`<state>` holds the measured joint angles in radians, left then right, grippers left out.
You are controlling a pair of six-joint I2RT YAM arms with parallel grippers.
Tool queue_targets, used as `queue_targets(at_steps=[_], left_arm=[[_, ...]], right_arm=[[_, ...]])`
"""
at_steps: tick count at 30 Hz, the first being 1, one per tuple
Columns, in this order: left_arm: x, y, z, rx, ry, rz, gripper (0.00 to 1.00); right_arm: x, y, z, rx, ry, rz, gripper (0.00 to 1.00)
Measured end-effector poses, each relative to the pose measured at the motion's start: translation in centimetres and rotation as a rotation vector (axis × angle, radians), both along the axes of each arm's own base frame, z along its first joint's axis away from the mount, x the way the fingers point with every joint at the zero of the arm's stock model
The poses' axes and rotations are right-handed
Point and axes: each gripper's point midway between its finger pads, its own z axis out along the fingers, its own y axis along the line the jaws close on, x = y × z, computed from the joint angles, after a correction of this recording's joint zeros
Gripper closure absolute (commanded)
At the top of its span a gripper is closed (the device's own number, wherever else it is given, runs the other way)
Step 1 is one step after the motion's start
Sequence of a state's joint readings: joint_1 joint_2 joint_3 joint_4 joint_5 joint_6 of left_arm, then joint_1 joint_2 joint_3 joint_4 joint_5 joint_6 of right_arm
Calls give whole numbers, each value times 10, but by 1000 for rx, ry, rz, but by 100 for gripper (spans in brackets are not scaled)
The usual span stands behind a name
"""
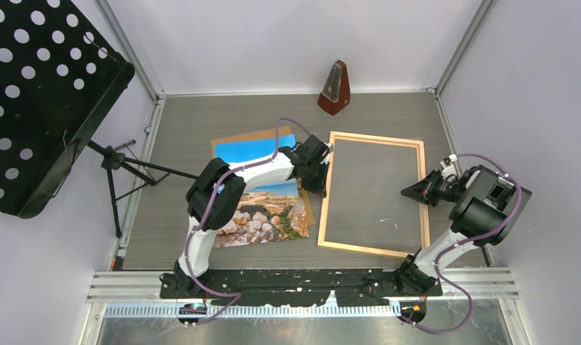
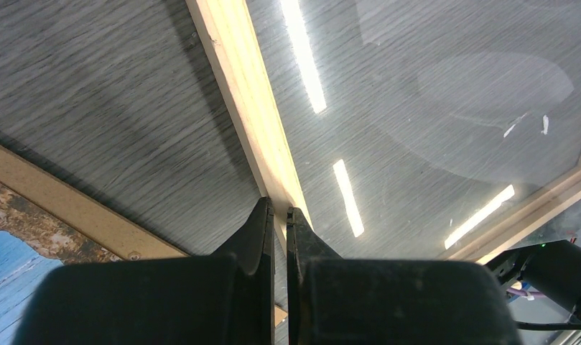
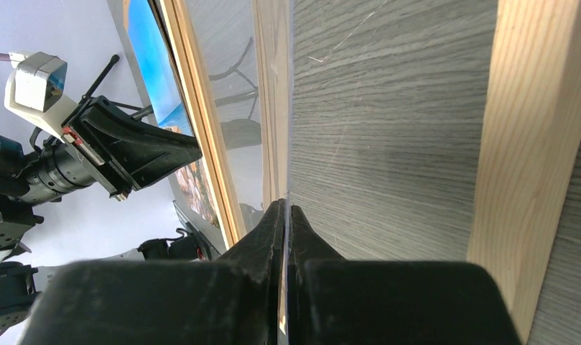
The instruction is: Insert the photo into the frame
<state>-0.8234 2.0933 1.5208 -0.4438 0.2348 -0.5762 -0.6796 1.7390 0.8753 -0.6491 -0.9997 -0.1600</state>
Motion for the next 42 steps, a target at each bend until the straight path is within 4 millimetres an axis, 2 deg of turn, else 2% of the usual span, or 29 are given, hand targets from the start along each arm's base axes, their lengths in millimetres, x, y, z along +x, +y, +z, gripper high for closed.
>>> queue_targets(at_steps=[21, 42], left_arm=[[0, 0, 1, 21, -10, 4, 100], [0, 0, 1, 31, -12, 3, 100]], right_arm=[[-2, -1, -1, -7, 21, 2, 94], [-3, 2, 14, 23, 28, 5, 94]])
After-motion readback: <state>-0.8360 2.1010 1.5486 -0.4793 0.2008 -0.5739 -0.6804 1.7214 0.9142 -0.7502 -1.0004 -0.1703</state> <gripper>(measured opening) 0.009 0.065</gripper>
